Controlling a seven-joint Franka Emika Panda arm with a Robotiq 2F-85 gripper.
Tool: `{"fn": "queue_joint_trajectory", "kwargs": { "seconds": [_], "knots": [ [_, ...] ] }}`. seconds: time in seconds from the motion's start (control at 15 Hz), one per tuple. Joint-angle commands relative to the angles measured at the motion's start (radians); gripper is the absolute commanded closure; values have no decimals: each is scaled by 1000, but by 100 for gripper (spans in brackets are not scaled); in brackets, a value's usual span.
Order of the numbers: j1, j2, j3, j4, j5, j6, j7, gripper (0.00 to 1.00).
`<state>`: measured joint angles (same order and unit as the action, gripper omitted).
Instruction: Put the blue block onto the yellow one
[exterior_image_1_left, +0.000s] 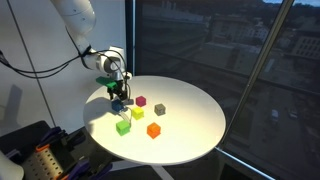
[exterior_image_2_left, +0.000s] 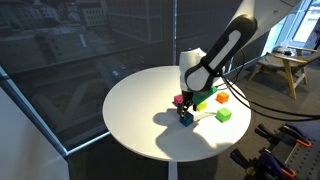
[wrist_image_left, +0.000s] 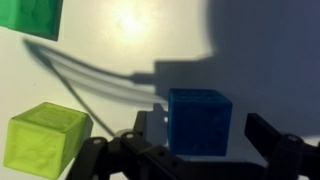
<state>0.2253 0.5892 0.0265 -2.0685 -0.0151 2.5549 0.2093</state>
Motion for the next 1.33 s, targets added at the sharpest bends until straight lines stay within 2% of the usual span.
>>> {"fn": "queue_joint_trajectory", "kwargs": {
  "seconds": [0.0, 0.33, 0.4, 0.53, 0.73, 0.87, 1.27],
  "knots": [
    [22, 38, -18, 51, -32, -22, 29, 0],
    [31, 73, -23, 77, -32, -30, 22, 2],
    [30, 77, -22, 79, -32, -32, 18, 27],
    [25, 78, -16, 79, -28, -39, 10, 29],
    [17, 70, -6, 75, -20, -62, -2, 54],
    [14, 63, -3, 74, -18, -83, -6, 67],
    [-6, 21, 12, 76, -2, -185, -19, 68]
  ]
}}
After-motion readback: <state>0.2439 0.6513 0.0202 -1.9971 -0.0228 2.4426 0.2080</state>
